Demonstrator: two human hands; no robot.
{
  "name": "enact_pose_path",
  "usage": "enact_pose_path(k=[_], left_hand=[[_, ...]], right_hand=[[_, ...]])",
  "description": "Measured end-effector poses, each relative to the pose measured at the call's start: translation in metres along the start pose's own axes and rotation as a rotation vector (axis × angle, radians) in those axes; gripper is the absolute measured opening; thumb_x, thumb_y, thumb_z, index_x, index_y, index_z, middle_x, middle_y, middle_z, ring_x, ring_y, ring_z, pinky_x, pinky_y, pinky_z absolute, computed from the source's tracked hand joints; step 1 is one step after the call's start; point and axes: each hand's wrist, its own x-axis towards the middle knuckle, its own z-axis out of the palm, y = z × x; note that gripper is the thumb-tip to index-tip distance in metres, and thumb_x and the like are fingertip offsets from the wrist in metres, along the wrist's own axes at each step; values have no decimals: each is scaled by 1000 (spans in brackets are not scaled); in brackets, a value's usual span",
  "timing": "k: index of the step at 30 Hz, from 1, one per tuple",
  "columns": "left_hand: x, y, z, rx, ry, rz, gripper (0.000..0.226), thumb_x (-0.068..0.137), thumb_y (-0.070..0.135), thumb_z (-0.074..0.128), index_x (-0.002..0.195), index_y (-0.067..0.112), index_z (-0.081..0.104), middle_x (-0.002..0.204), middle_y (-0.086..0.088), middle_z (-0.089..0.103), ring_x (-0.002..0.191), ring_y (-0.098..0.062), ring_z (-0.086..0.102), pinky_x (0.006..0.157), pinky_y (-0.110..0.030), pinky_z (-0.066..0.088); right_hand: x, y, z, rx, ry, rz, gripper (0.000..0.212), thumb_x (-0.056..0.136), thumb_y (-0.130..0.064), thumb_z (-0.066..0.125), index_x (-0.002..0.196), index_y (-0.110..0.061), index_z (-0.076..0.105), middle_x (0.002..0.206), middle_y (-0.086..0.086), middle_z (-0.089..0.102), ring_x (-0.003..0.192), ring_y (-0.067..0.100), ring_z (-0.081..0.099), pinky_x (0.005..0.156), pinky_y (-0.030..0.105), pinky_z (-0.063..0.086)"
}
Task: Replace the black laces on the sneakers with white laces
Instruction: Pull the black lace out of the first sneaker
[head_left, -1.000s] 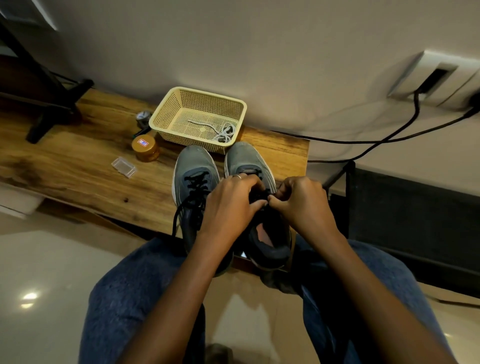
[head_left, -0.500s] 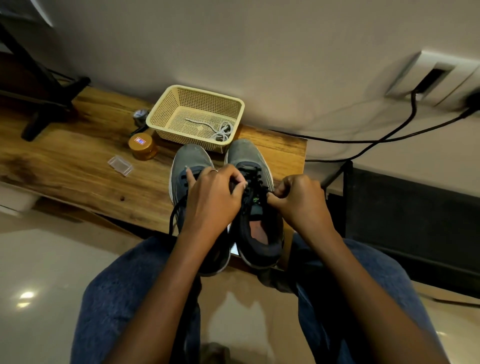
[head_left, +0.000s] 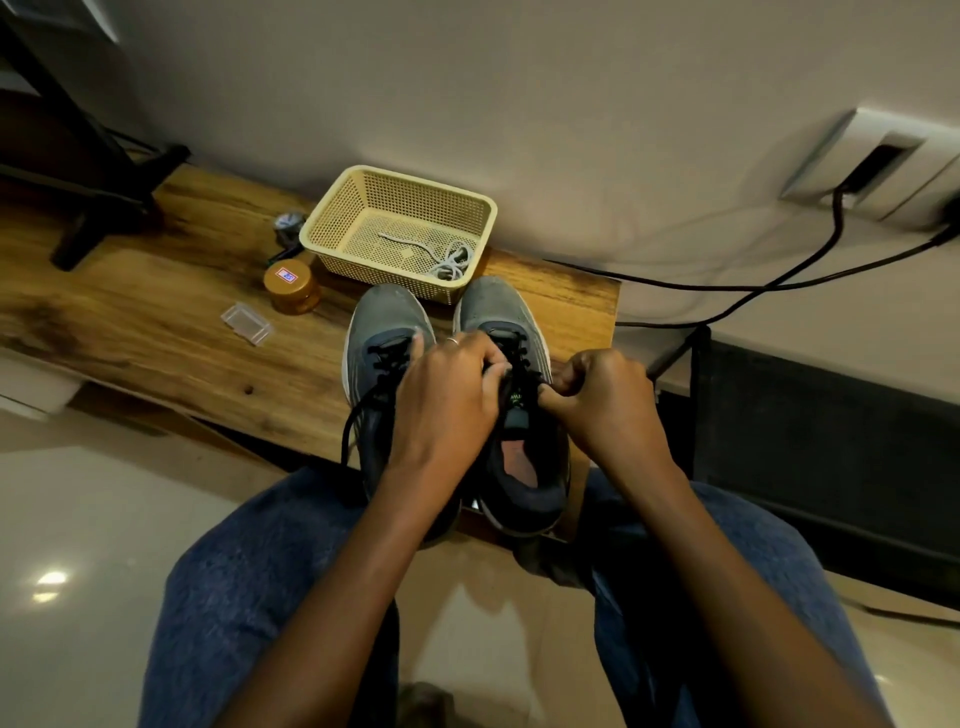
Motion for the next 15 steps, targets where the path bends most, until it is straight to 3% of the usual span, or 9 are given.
enact_pose_path(k=[5, 10, 15], left_hand=[[3, -13, -11, -35, 54, -90, 5, 90, 24, 62, 91, 20, 64, 84, 7, 65, 78, -13, 55, 108, -46, 34], [-1, 1, 3, 114, -69, 65, 31, 85, 42, 65, 113, 28, 66, 110, 4, 68, 112, -16, 53, 117, -36, 15], [-3, 7, 10, 225, -28, 114, 22, 89, 35, 62, 103, 21, 71, 101, 1, 71, 103, -17, 58, 116, -38, 12]], right_hand=[[0, 1, 1, -3, 2, -10, 39, 79, -16, 70, 53, -17, 41, 55, 1, 49, 56, 18, 51, 55, 31, 40], [1, 0, 2, -31, -6, -22, 42, 79, -18, 70, 51, -18, 39, 52, -2, 45, 54, 14, 47, 49, 29, 34], [0, -1, 2, -33, -5, -32, 31, 79, -19, 71, 56, -9, 53, 57, 5, 56, 59, 20, 56, 53, 32, 41]])
